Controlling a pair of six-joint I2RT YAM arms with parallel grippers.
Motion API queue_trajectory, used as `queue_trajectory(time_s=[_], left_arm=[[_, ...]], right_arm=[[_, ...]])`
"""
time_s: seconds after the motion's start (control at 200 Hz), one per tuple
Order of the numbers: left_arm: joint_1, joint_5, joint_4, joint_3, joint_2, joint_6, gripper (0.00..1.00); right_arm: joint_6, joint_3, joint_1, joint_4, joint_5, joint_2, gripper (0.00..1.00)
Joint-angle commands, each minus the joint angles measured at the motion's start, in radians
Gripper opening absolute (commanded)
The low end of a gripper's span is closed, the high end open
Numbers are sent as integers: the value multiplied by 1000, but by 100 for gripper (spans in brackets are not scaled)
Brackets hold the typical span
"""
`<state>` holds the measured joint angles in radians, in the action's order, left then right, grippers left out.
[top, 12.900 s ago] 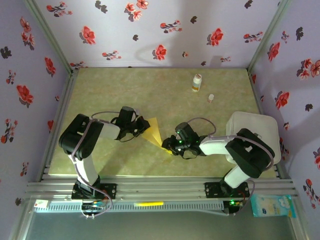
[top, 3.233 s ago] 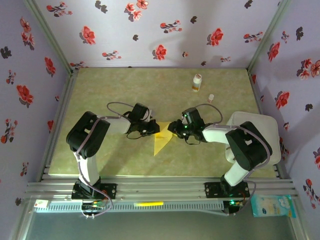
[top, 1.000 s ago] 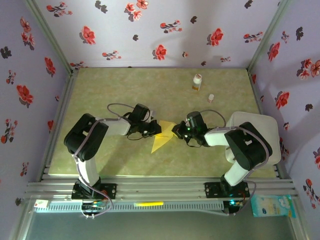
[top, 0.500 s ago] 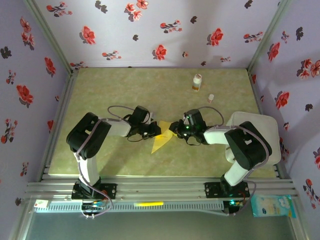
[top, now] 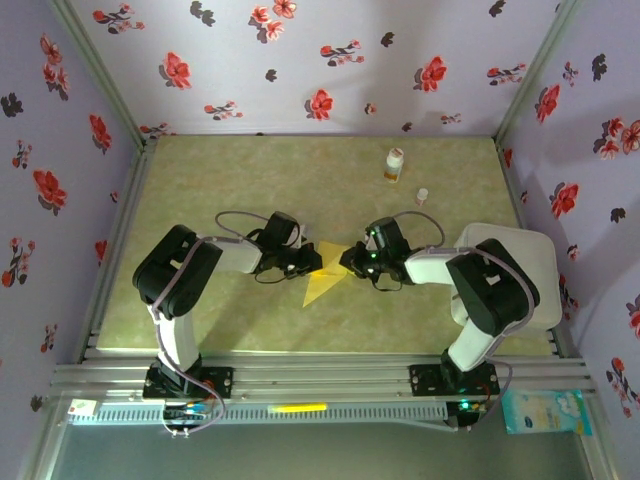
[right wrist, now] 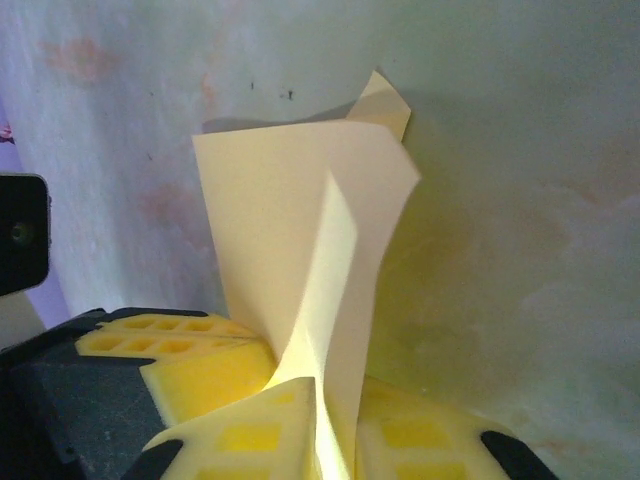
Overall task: Fold a paper plane with a square sheet of paper (pick it up from the middle)
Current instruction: Fold the wing for the fifth time at the center of the table.
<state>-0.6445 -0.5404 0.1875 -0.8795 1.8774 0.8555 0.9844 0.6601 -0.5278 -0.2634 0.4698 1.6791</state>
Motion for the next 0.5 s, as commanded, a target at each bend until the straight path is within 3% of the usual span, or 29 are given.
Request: queue_trajectory(time_s=[0.0, 0.12, 0.345, 0.495], left_arm=[[-1, 1, -20, 14, 2, -26, 0], [-1, -1, -6, 22, -35, -29, 5], [-9, 14, 66, 70, -139, -76, 33], [-66, 144, -43, 76, -222, -213, 40]], right_arm=[[-23, 23, 9, 19, 3, 12, 10], [-18, 23, 9, 37, -12, 2, 6], [69, 7, 0, 29, -49, -44, 0], [137, 3, -4, 42, -77, -66, 0]])
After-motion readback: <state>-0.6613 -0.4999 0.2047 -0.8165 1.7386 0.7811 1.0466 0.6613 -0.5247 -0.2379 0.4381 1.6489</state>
